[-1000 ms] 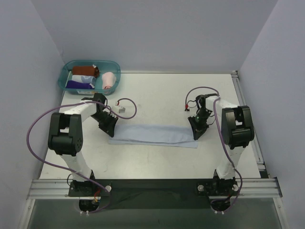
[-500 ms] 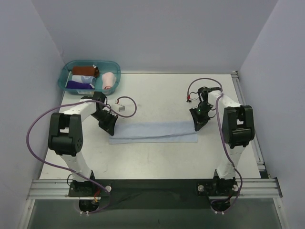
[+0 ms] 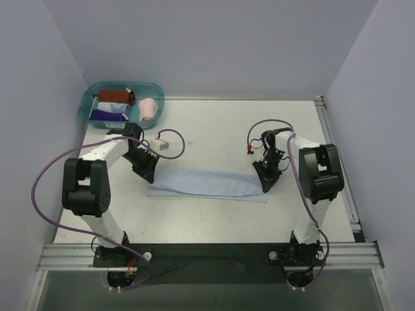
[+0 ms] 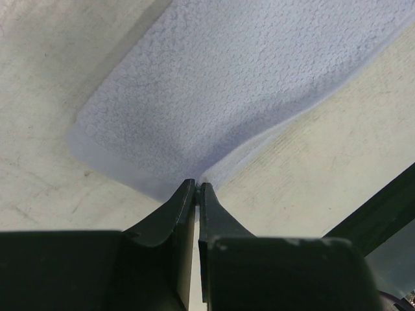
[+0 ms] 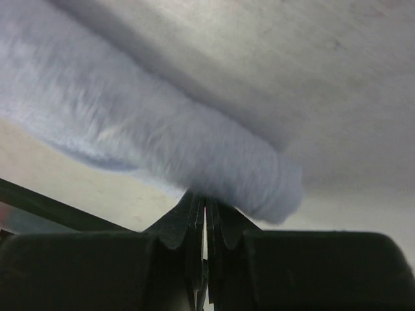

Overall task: Roll the towels
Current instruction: Fold the towel

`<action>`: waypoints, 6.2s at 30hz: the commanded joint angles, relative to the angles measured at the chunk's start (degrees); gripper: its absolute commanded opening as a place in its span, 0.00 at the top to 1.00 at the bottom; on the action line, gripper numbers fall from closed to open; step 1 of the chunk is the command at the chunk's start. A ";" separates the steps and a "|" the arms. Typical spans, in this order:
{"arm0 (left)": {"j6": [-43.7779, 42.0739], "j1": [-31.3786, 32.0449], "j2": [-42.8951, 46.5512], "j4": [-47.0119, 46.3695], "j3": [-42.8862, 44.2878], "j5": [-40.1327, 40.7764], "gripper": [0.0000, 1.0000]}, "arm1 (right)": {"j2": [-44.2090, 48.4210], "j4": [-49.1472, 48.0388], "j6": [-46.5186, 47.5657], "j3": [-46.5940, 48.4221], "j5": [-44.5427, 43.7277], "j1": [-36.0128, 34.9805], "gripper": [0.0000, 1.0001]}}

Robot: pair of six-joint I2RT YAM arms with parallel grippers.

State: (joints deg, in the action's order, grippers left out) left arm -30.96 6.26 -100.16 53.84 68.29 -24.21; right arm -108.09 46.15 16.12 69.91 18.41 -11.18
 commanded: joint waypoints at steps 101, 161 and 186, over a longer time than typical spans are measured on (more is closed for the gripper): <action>11.62 -4.77 -7.59 -10.16 0.70 -7.70 0.59 | -11.26 9.84 0.93 17.63 11.91 13.91 0.61; 15.93 -10.04 -16.12 -12.09 9.84 -18.24 0.74 | -17.94 8.87 -2.58 27.65 12.52 16.36 0.80; 26.04 -13.20 -14.01 -26.15 9.58 -28.61 1.00 | -20.49 9.31 -1.62 31.25 9.36 17.42 1.00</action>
State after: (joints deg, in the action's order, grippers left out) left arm -6.87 -5.48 -114.87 33.95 77.93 -48.90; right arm -127.42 52.71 13.56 98.91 29.52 5.37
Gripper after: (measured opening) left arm 0.023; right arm 0.039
